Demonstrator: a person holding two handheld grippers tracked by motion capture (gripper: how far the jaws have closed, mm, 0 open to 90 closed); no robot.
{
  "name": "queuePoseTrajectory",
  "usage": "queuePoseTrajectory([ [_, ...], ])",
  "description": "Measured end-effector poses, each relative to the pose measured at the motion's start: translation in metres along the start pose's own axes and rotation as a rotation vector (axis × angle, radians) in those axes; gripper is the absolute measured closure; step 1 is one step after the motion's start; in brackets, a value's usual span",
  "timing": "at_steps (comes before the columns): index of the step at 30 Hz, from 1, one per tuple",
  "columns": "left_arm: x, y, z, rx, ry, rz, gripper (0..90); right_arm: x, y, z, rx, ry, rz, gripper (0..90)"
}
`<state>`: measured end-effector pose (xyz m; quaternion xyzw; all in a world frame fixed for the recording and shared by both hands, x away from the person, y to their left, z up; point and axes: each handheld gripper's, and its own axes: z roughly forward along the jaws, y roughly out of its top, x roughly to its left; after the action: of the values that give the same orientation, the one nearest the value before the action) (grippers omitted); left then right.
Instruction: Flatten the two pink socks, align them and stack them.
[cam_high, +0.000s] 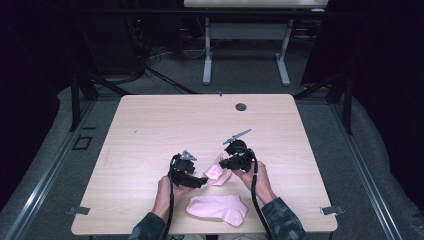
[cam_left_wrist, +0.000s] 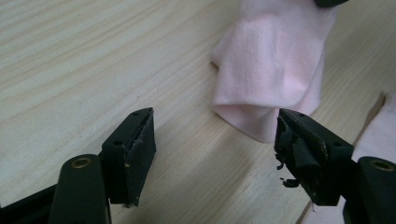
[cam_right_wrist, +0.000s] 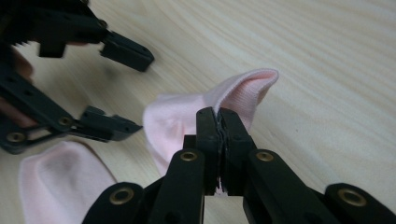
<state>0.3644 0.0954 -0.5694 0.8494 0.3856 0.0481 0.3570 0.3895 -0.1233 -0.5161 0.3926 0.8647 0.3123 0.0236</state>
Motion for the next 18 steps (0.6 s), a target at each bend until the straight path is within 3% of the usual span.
queuePoseTrajectory([
  [1, 0.000, 0.000, 0.000, -0.006, -0.004, 0.004, 30.5, 0.004, 0.003, -0.007, -0.027, 0.002, -0.020, 87.7],
  [4, 0.000, 0.001, 0.001, -0.038, -0.023, -0.005, 31.8, 0.010, 0.006, -0.014, -0.051, 0.006, -0.018, 87.7],
  [9, 0.005, 0.001, 0.004, -0.127, -0.104, -0.042, 37.8, 0.019, 0.012, -0.027, -0.082, 0.019, -0.052, 87.7],
  [10, 0.007, 0.001, 0.005, -0.155, -0.130, -0.037, 42.9, 0.022, 0.014, -0.032, -0.093, 0.024, -0.057, 87.7],
  [12, 0.008, 0.002, 0.007, -0.170, -0.141, -0.035, 44.1, 0.022, 0.014, -0.033, -0.105, 0.030, -0.053, 87.8],
  [13, 0.008, 0.002, 0.007, -0.185, -0.146, -0.032, 53.1, 0.024, 0.016, -0.036, -0.111, 0.041, -0.057, 87.8],
  [14, 0.007, 0.003, 0.008, -0.193, -0.152, -0.030, 53.1, 0.024, 0.016, -0.036, -0.111, 0.041, -0.057, 87.8],
  [15, 0.007, 0.004, 0.008, -0.204, -0.155, -0.018, 62.0, 0.025, 0.018, -0.039, -0.119, 0.039, -0.061, 87.8],
  [16, 0.006, 0.005, 0.008, -0.214, -0.157, -0.012, 62.0, 0.025, 0.018, -0.039, -0.119, 0.039, -0.061, 87.8],
  [18, 0.004, 0.006, 0.007, -0.216, -0.145, -0.004, 72.2, 0.026, 0.019, -0.042, -0.131, 0.037, -0.060, 87.8],
])
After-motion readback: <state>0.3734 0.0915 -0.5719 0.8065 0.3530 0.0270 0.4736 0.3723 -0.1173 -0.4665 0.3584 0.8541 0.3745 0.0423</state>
